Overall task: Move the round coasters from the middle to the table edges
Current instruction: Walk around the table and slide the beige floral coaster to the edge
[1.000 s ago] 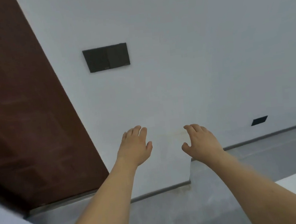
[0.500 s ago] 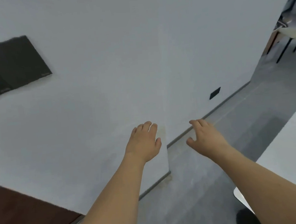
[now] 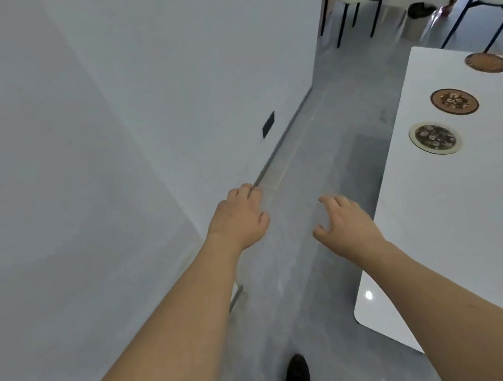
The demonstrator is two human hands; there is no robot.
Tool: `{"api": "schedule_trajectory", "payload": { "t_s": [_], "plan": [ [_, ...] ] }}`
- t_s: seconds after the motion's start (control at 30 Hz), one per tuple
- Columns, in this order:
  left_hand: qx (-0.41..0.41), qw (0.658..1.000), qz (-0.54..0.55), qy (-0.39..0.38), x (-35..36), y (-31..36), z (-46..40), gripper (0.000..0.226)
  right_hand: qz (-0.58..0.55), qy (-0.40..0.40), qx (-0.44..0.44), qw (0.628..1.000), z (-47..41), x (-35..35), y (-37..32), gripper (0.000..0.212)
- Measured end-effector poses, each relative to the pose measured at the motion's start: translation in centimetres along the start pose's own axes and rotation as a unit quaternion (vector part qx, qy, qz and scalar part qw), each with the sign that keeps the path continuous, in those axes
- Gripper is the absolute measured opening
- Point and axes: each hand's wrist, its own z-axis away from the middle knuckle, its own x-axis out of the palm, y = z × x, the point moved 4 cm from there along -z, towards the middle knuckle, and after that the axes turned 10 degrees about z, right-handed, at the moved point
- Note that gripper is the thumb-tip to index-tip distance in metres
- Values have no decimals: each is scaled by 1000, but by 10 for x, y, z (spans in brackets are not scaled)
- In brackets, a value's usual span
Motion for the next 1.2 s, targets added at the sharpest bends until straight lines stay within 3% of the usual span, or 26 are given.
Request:
{"api": "schedule_trajectory", "payload": {
  "t_s": [0.53,1.03,1.2],
  "plan": [
    [130,989,-11,-71,21,38,-234,49,-44,-5,159,986,-137,-8,82,62],
    [167,980,4,-111,44,83,-424,47,-78,-22,238,968,-274,-18,187,59],
    [182,971,-10,-157,63,99,-472,49,-85,-48,255,962,-310,-16,209,63]
  ]
}}
